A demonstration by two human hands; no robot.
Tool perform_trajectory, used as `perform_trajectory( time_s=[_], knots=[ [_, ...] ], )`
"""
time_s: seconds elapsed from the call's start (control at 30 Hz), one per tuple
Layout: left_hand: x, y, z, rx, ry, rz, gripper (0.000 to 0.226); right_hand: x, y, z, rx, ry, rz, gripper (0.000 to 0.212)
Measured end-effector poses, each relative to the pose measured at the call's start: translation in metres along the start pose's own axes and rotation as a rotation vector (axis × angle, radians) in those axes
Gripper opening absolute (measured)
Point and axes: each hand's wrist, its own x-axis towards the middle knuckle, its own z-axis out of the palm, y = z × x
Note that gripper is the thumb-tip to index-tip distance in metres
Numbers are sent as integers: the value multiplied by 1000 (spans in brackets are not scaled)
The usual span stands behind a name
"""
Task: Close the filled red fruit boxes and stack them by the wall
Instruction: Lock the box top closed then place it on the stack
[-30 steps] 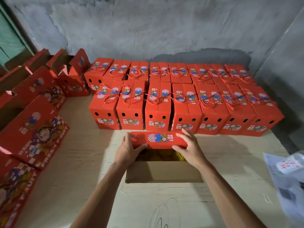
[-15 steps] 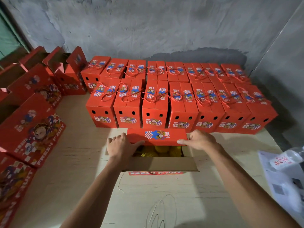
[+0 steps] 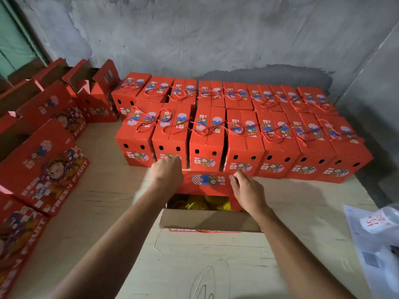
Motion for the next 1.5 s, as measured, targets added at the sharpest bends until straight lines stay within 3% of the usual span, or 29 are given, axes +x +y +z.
perform_trajectory(
  time_s=[0.17,0.3,0.4,0.47,0.73,0.8,0.9,0.97,1.03,1.13,1.27,1.33,1.4,1.5],
  knots=[
    [-11,-10,23,-700,76,31,33,-5,6,9,50,70,-25,18],
    [-47,-30,76,-946,171,144,3,-6,12,10,217,22,75,48],
    [-50,-37,99,-854,247,318,10,-9,15,9,265,-18,74,50],
    [-52,-36,108,-767,280,332,9,-15,19,5,298,-40,72,44],
    [-47,-64,107,-613,373,569,25,-59,33,-36,303,-75,-32,3],
    [-52,-80,104,-612,333,586,25,-68,43,-49,304,-189,-50,20],
    [-61,-109,100,-533,145,639,68,-84,51,-60,321,-377,-73,59],
    [-69,-121,101,-403,68,663,73,-93,48,-58,370,-401,-59,68],
    [-73,-120,101,-332,99,674,74,-94,43,-53,368,-317,-45,66],
    [-72,-98,91,-432,233,547,56,-82,31,-48,368,-130,94,54],
    [-55,-55,84,-667,250,129,59,-60,9,-22,337,58,221,56],
    [-48,-37,88,-579,262,-29,60,-52,2,-7,227,128,159,54],
    [-42,-20,97,-470,363,3,54,-46,-4,4,119,196,9,31],
    [-34,6,107,-419,444,266,21,-31,-10,12,59,215,-41,15]
  ],
)
